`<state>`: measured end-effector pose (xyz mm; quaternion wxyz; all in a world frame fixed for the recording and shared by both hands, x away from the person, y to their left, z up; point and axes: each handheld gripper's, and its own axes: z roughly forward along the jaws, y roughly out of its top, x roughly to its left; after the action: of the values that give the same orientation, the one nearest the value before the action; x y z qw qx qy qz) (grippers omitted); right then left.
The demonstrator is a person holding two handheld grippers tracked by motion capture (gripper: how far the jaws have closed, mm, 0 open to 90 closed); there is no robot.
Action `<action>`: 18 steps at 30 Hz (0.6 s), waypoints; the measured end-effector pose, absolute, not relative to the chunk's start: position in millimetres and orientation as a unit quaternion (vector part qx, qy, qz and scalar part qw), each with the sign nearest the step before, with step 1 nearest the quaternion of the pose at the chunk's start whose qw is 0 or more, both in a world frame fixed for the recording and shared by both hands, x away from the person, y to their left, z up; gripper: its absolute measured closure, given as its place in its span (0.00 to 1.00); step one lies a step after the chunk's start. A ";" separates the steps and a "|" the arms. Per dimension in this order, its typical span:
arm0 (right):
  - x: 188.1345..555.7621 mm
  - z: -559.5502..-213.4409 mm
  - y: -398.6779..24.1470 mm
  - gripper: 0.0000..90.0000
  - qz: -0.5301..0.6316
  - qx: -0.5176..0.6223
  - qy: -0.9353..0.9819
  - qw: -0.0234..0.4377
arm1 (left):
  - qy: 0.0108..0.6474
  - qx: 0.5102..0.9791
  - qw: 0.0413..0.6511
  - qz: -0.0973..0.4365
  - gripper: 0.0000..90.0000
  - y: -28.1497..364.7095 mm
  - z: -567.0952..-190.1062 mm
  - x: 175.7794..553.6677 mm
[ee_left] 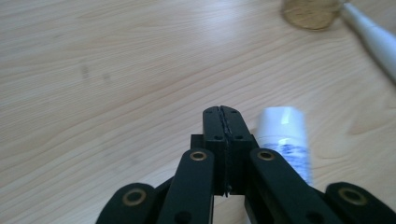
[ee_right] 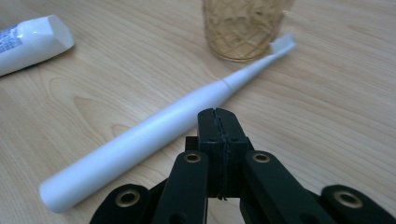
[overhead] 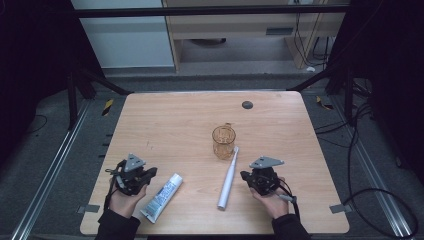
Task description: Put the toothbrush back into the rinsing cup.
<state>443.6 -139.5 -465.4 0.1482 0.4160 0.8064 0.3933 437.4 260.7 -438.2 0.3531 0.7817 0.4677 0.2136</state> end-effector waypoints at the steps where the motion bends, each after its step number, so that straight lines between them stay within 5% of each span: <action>1: 444.2 -466.5 -135.4 1.00 0.393 0.412 0.809 0.145 | 0.472 0.780 0.349 0.216 0.99 265.8 -439.7 437.6; 18: 444.7 -483.6 -87.7 1.00 0.391 0.356 0.843 0.093 | 0.531 0.754 0.305 0.235 0.99 307.8 -464.4 451.4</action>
<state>444.7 -87.7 -483.6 0.0935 0.3564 0.8433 0.3913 451.4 307.8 -464.4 0.3052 0.7544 0.5315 0.2350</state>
